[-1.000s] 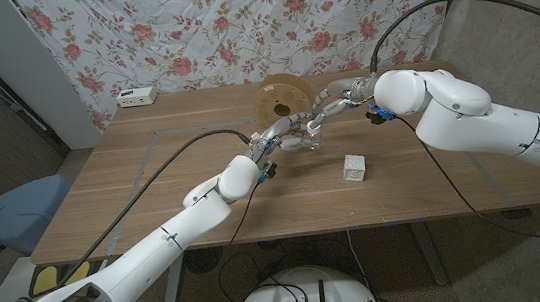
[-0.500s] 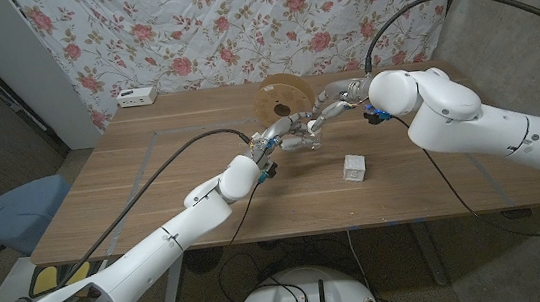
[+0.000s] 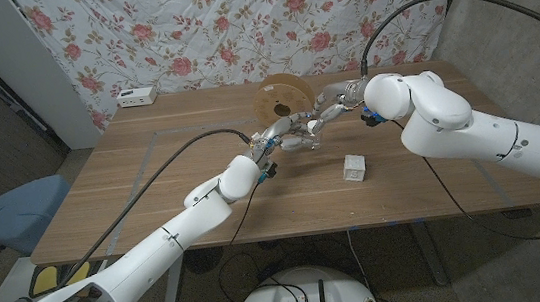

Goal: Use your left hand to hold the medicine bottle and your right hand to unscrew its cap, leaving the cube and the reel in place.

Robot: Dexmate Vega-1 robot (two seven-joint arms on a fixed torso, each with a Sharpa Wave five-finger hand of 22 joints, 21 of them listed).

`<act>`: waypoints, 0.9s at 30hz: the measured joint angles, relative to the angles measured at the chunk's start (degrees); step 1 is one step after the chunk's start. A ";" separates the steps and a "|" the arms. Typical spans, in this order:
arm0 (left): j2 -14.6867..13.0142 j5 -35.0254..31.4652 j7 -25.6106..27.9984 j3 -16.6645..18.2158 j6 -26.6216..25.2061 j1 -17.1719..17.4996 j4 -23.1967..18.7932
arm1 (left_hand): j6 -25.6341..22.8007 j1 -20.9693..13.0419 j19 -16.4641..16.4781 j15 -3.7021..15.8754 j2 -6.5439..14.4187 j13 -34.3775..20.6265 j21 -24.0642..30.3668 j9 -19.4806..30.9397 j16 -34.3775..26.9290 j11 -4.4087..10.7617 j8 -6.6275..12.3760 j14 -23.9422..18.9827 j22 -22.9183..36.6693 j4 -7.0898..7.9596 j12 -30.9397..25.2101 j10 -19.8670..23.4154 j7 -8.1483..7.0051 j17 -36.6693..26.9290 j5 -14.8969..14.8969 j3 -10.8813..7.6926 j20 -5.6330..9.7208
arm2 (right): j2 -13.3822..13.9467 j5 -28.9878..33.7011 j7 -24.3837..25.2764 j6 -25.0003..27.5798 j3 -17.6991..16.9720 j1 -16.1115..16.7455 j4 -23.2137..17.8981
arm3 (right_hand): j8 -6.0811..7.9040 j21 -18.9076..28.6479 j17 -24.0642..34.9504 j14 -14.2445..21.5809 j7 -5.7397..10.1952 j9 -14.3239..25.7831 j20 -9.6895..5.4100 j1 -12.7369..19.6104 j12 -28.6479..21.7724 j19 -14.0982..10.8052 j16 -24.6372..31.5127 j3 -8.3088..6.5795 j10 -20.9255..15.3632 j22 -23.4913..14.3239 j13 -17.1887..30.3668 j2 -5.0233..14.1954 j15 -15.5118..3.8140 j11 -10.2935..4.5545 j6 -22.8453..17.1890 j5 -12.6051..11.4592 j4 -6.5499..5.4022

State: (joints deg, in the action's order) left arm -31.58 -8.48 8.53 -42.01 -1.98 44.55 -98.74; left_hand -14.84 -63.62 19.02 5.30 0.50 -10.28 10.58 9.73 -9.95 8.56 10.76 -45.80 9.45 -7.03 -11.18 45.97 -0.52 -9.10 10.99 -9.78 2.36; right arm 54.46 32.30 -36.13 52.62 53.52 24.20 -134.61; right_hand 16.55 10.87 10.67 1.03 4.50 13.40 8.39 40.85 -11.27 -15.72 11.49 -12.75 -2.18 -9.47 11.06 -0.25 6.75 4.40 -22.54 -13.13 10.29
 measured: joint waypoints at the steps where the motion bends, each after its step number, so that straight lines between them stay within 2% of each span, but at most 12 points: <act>1: 0.00 -0.01 0.00 0.00 0.01 0.00 0.00 | 0.00 0.06 0.00 0.01 0.06 0.00 0.00 0.00 0.00 0.03 0.00 0.01 0.00 0.00 0.00 0.03 0.00 0.00 0.00 0.00 0.00 | -0.05 0.06 -0.02 -0.01 0.00 0.07 0.03 | 0.21 0.00 0.00 0.22 0.12 0.07 -0.17 0.06 0.00 -0.17 0.00 -0.08 -0.21 0.00 0.00 -0.04 0.22 -0.20 -0.17 0.05 0.07; 14: 0.23 -0.14 0.00 0.01 0.69 -0.01 0.48 | -0.21 0.06 0.00 0.12 0.05 0.01 0.00 0.00 0.00 0.03 0.00 -0.49 0.00 0.00 0.00 0.03 0.21 0.00 0.00 0.00 0.00 | -1.27 3.18 -0.41 -0.66 -1.07 2.11 0.60 | 1.86 0.00 0.00 1.53 0.11 0.60 -0.86 2.33 -0.44 -1.48 0.37 -0.85 -1.42 0.00 0.29 -0.34 -0.10 -0.61 -3.15 0.33 -0.09; 17: 0.28 -0.15 0.00 0.01 0.69 -0.02 0.57 | -0.21 0.05 -0.26 0.12 0.05 0.02 0.00 0.00 0.00 0.03 0.00 -0.49 -0.04 -0.15 0.00 0.03 0.21 0.00 0.00 -0.33 0.25 | -1.42 3.78 -0.41 -0.87 -1.21 2.31 0.69 | 2.00 0.00 0.00 1.84 0.21 0.86 -1.04 2.53 -0.44 -1.65 0.40 -1.08 -1.84 0.00 0.30 -0.55 -0.40 -0.19 -3.67 0.46 -0.32; 22: 0.37 -0.17 -0.01 0.00 0.79 -0.14 0.75 | -0.51 0.06 -0.32 0.12 0.06 0.04 0.00 0.00 0.00 0.03 0.00 -0.49 -0.13 0.00 0.01 0.02 -0.09 0.00 0.00 -0.48 0.31 | -1.89 4.45 -0.36 -1.23 -1.65 2.96 0.99 | 2.96 0.17 0.01 2.15 -0.20 1.13 -1.19 3.14 -0.44 -2.42 0.40 -1.22 -1.95 0.00 0.29 -0.72 -0.71 -0.32 -4.88 0.46 -0.19; 27: 0.47 -0.22 -0.13 -0.01 0.98 -0.31 1.00 | -0.51 0.28 -0.63 0.12 0.28 0.04 0.00 0.00 0.00 0.03 0.00 -0.49 -0.13 0.00 0.01 0.02 -0.09 0.00 0.00 -0.48 0.00 | -2.52 4.98 -0.28 -1.60 -2.20 3.58 1.54 | 3.19 0.21 0.01 2.45 -0.20 1.36 -1.18 3.29 -0.44 -2.42 0.40 -1.57 -2.66 0.00 0.29 -0.88 -0.41 0.00 -5.72 0.78 -0.32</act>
State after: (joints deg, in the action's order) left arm -31.11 -8.70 8.40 -42.02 -1.00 44.23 -97.73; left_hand -15.35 -63.34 18.38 5.42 0.78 -10.24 10.58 9.73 -9.95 8.59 10.76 -46.29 9.33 -7.04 -11.17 45.99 -0.61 -9.10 10.99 -10.25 2.36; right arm 51.94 37.28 -36.41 51.01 51.31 27.78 -133.07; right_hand 19.74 11.08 10.68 3.48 4.30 14.75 7.21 44.14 -11.71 -18.13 11.89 -14.32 -4.84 -9.47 11.35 -1.12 6.34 4.40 -28.26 -12.35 9.96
